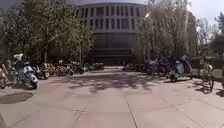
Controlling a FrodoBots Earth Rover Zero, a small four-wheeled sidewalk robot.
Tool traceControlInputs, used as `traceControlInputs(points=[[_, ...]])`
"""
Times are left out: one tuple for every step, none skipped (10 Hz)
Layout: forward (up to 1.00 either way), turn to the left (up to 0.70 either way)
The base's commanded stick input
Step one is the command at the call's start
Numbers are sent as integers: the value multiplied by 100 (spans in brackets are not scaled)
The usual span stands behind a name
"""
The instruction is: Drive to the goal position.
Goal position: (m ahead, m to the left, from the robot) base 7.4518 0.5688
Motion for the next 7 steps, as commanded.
traceControlInputs(points=[[70,0],[70,0],[70,0],[70,0],[70,0],[70,0],[70,0]])
